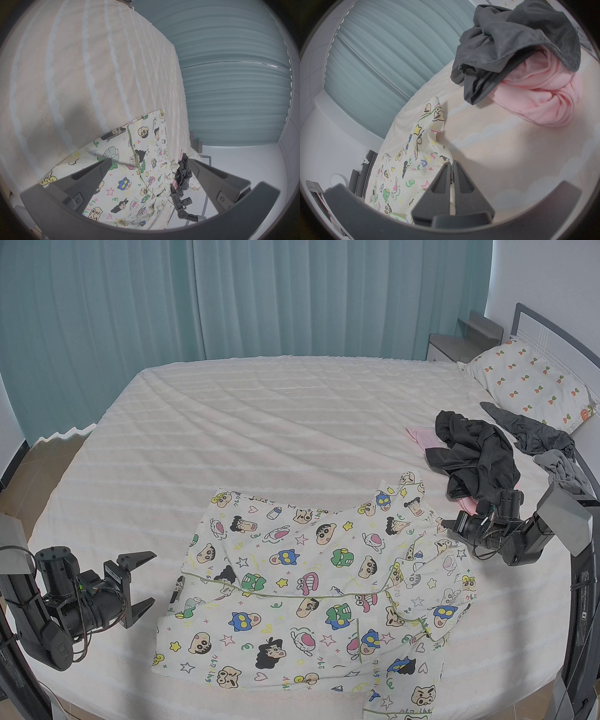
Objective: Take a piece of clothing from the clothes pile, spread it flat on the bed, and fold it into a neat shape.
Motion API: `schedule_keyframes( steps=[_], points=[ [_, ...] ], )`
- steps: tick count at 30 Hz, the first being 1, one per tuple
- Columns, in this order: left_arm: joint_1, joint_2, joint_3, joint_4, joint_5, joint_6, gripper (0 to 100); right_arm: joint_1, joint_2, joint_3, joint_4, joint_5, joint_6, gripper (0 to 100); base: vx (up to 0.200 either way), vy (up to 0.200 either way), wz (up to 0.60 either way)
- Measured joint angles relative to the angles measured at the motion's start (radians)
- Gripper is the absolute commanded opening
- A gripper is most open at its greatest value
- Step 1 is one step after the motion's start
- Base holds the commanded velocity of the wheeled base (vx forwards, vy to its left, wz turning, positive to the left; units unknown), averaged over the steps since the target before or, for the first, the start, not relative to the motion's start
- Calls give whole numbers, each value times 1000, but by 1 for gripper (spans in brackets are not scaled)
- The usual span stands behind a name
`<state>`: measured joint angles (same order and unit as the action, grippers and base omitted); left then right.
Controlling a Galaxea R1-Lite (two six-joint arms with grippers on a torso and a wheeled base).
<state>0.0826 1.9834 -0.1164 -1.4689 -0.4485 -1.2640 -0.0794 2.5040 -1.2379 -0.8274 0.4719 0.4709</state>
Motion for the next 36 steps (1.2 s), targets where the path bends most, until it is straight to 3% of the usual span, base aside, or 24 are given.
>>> schedule_keyframes(
  steps=[25, 26, 36],
  points=[
    [0, -3, 0, 0, 1, 0, 100, -46, -61, 73, 5, -22, 0, 0, 0, 0, 0],
    [0, -3, 0, 0, 1, 0, 100, -46, -61, 74, 5, -21, 0, 100, 0, 0, 0],
    [-2, -6, 10, 0, -14, 1, 100, -41, -123, 173, -6, -22, 2, 100, 0, 0, 0]
  ],
)
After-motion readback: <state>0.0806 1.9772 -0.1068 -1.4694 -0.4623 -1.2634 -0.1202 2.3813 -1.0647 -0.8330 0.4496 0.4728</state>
